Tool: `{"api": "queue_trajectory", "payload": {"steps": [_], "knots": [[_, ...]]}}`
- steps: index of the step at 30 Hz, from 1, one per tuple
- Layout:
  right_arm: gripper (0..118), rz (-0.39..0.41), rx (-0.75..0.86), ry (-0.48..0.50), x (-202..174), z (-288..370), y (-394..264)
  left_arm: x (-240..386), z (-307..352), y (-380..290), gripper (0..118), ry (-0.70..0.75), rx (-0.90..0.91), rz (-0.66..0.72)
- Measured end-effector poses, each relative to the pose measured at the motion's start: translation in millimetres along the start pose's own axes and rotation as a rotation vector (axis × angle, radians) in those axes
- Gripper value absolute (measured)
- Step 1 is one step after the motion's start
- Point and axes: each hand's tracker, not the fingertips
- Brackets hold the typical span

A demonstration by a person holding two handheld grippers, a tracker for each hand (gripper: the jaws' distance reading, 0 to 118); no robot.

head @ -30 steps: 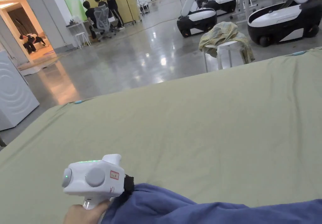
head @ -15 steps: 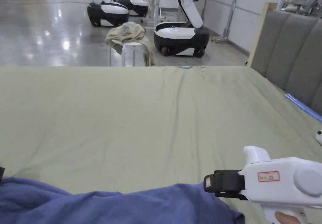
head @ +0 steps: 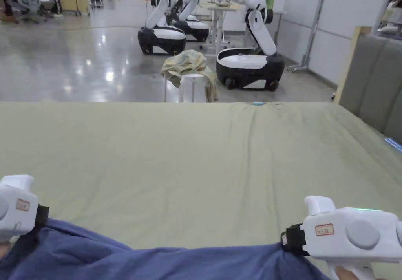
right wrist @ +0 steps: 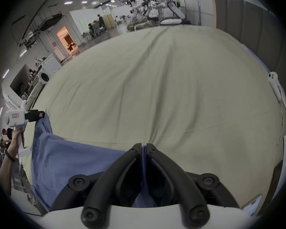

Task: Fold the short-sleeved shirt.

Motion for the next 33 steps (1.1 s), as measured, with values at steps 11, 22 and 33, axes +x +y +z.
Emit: {"api": "queue_trajectory", "payload": {"steps": [11,22,33], "knots": [[5,0.136,0.427,0.127,-60,219,51,-29,305,25,6,-0.119,0.480,-0.004],[5,0.194,0.715,0.067,-99,352,161,-58,451,82,6,-0.018,0.781,0.051],[5,0.230,0.758,-0.048,-136,323,221,-42,405,153,6,0.050,0.795,0.050]]}}
